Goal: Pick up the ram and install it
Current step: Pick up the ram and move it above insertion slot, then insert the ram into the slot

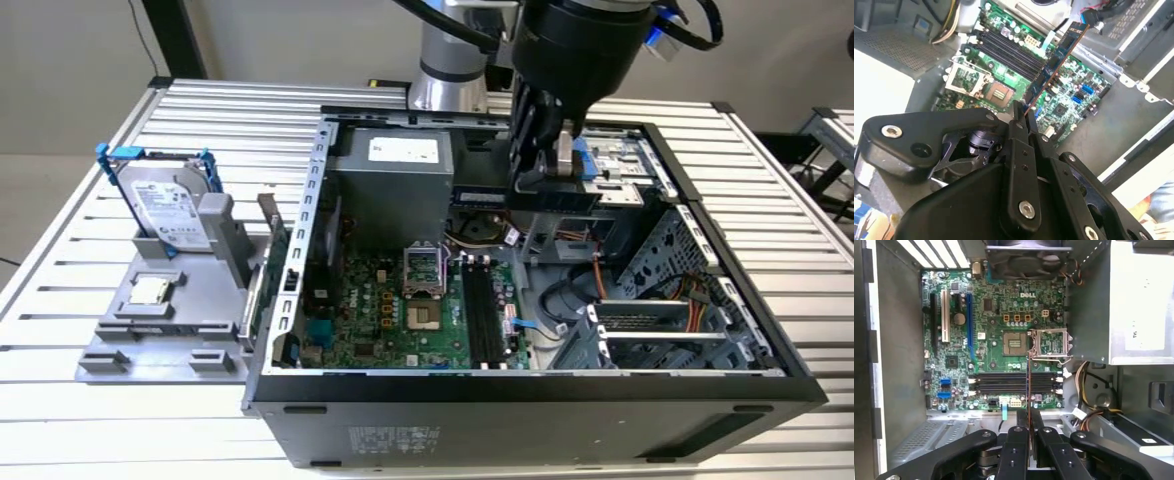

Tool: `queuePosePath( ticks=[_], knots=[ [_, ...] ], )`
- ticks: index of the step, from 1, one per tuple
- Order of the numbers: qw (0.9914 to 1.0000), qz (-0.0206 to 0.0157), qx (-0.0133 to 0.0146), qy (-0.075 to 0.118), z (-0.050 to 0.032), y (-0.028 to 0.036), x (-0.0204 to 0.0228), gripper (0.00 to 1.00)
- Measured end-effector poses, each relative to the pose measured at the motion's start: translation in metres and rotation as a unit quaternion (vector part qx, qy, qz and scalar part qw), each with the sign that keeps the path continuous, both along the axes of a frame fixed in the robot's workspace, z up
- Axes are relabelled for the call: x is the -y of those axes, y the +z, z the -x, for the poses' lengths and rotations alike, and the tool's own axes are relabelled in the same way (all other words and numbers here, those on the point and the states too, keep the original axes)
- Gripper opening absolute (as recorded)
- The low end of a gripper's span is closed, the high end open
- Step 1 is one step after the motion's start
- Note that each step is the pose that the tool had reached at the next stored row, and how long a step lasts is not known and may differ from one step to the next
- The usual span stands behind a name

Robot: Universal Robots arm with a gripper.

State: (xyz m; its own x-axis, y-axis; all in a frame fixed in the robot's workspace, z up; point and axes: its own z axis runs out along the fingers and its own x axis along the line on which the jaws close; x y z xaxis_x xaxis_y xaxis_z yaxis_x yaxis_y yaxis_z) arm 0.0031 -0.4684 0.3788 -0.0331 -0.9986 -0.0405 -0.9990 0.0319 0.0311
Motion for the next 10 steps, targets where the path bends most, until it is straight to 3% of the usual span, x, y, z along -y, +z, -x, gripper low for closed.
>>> queuePosePath(
  ticks=[7, 10],
  knots=[
    [1.00000, 0.0000, 0.0000, -0.001, -0.0025, -0.0001, -0.0134, 0.00],
    [0.99998, 0.0000, 0.0000, -0.006, -0.0026, -0.0001, -0.0155, 0.00]
  ],
)
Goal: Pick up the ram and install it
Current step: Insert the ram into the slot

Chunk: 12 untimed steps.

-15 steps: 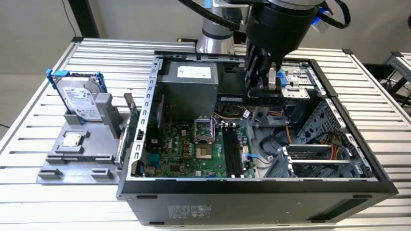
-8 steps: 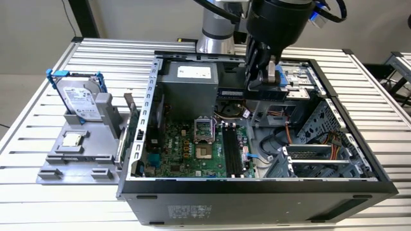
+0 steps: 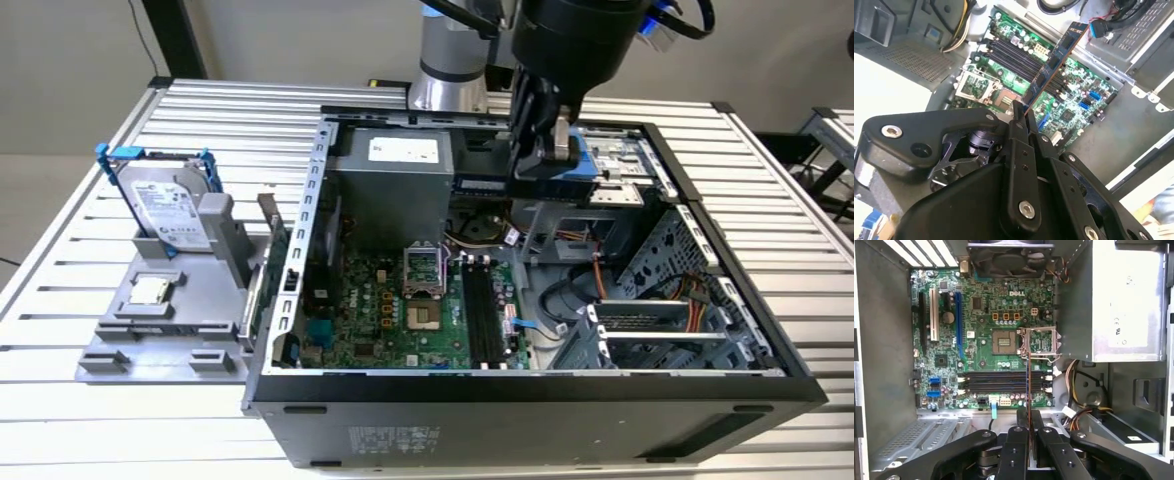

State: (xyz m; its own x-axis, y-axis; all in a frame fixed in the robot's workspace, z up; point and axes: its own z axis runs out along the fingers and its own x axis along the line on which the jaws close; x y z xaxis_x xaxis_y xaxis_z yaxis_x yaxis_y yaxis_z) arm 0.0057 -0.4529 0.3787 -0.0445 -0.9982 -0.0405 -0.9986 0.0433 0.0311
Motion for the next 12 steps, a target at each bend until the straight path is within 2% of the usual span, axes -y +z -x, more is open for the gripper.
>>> queuePosePath(
  ticks=[3, 12],
  knots=[
    [0.99999, 0.0000, 0.0000, -0.004, 0.0000, -0.0002, -0.0020, 0.00],
    [0.99999, 0.0000, 0.0000, -0.005, 0.0000, -0.0001, -0.0022, 0.00]
  ],
)
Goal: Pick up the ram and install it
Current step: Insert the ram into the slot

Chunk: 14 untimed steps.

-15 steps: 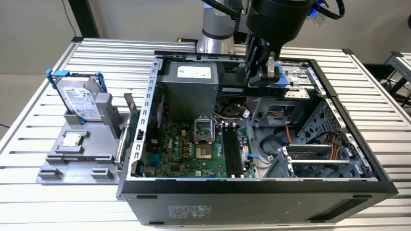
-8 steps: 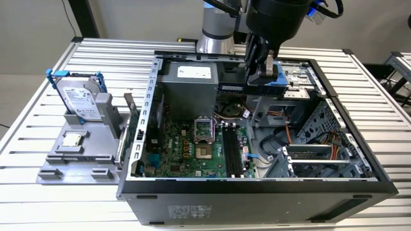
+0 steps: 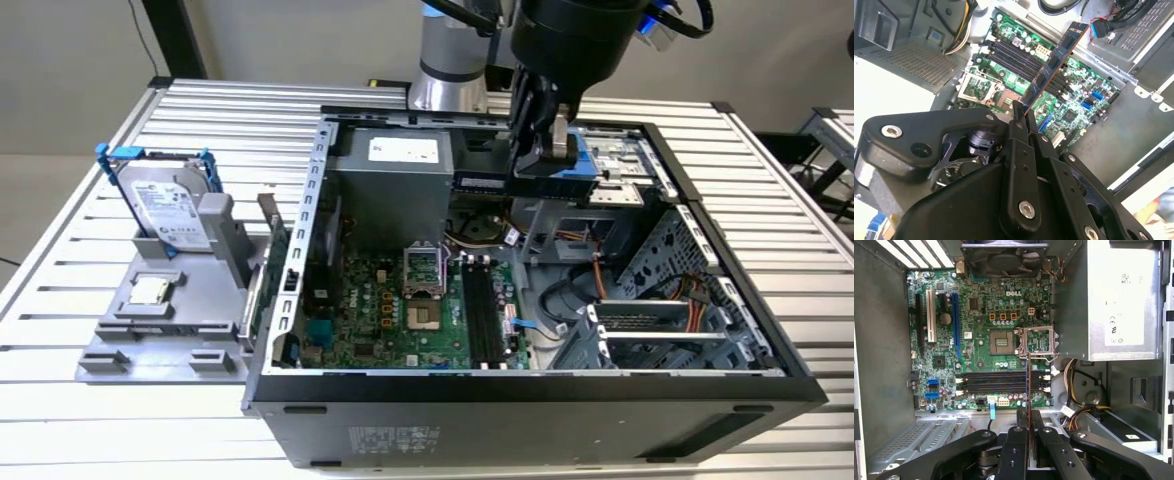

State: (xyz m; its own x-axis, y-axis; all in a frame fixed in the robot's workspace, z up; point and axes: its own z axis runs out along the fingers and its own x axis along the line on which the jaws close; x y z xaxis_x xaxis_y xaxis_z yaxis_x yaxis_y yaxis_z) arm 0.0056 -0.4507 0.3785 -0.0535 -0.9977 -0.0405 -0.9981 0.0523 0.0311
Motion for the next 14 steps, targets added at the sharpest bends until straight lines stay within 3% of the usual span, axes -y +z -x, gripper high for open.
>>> queuePosePath(
  ticks=[7, 14],
  knots=[
    [1.00000, 0.0000, 0.0000, -0.001, 0.0000, 0.0000, 0.0000, 0.00],
    [0.99964, 0.0000, 0.0000, -0.027, 0.0000, 0.0000, 0.0000, 0.00]
  ],
)
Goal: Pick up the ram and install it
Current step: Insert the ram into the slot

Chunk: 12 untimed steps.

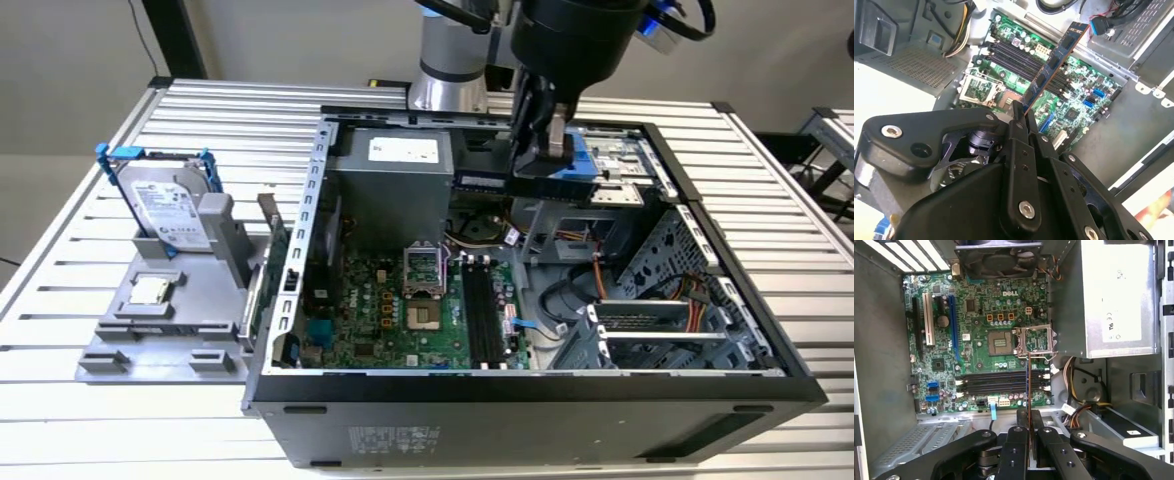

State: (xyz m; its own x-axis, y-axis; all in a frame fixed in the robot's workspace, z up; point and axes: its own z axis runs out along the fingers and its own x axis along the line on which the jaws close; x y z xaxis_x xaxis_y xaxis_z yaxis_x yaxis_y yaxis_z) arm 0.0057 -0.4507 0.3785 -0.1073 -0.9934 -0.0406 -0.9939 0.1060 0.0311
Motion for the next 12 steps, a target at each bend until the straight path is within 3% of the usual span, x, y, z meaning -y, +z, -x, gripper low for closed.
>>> queuePosePath(
  ticks=[3, 6, 9, 12],
  knots=[
    [0.99980, 0.0000, 0.0000, -0.020, 0.0000, 0.0000, 0.0000, 0.00],
    [0.99908, 0.0000, 0.0000, -0.043, 0.0000, 0.0000, 0.0000, 0.00],
    [0.99776, 0.0000, 0.0000, -0.067, 0.0000, 0.0000, 0.0000, 0.00],
    [0.99589, 0.0000, 0.0000, -0.091, 0.0000, 0.0000, 0.0000, 0.00]
  ],
)
